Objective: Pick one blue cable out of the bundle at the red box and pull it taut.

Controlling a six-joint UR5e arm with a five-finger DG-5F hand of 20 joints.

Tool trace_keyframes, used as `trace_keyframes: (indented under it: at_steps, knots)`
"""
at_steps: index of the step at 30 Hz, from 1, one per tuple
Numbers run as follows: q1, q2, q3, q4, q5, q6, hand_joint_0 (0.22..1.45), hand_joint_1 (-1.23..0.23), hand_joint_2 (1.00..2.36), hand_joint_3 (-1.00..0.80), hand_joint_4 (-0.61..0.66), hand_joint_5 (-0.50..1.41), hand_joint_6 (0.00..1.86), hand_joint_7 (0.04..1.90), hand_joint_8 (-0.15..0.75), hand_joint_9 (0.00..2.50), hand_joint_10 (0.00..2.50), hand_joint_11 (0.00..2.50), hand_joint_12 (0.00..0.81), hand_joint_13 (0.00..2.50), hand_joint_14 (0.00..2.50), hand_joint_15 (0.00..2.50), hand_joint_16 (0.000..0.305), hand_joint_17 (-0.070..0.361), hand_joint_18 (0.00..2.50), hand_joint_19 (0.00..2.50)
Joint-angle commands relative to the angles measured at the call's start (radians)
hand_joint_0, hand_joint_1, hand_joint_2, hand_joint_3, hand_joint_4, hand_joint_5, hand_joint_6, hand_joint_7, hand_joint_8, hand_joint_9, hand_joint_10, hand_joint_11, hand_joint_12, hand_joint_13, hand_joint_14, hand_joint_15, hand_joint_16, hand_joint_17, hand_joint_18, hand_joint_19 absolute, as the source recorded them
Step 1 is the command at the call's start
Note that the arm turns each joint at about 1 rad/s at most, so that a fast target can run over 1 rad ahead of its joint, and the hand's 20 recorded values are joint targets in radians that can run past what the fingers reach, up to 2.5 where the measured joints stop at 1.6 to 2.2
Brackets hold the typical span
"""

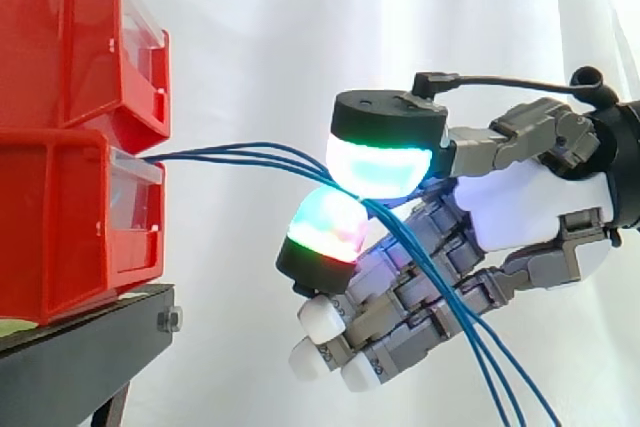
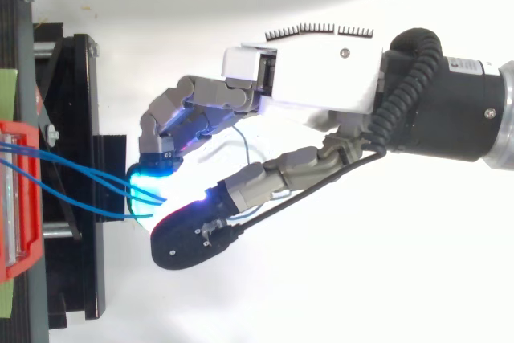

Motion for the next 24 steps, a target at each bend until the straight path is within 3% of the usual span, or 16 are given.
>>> trace_keyframes:
  at_steps: [1,6,9,15,20,24]
  knots:
    - [-0.001,0.0,0.0,0.0,0.001,0.0,0.71,-0.87,1.0,-0.5,0.13,-0.2,0.92,0.93,0.308,0.69,0.01,0.51,0.374,0.38,0.0,0.09,0.05,0.113,0.44,0.0]
    - [-0.001,0.0,0.0,-0.003,0.001,0.0,0.57,-0.95,1.0,-0.5,0.12,-0.2,0.93,0.91,0.308,0.68,0.01,0.53,0.38,0.38,0.0,0.1,0.051,0.115,0.43,0.01]
    - [-0.003,0.0,0.0,-0.003,-0.001,0.002,0.49,-0.92,1.0,-0.5,0.14,-0.2,0.94,0.87,0.327,0.68,0.01,0.53,0.395,0.37,0.0,0.12,0.056,0.125,0.43,0.03]
    - [-0.003,0.0,0.002,-0.003,0.004,0.012,0.49,-0.85,1.0,-0.5,0.14,-0.2,0.94,0.84,0.332,0.68,0.01,0.51,0.4,0.36,0.0,0.12,0.056,0.127,0.41,0.05]
    - [-0.003,0.0,0.002,-0.003,0.004,0.014,0.57,-0.61,1.0,-0.5,0.12,-0.2,0.92,0.88,0.323,0.67,0.01,0.5,0.378,0.34,0.0,0.13,0.052,0.117,0.36,0.09]
    - [-0.003,0.0,0.002,-0.003,0.002,0.014,0.6,-0.59,1.0,-0.47,0.12,-0.2,0.92,0.89,0.318,0.66,0.01,0.49,0.374,0.34,0.0,0.13,0.051,0.116,0.34,0.1]
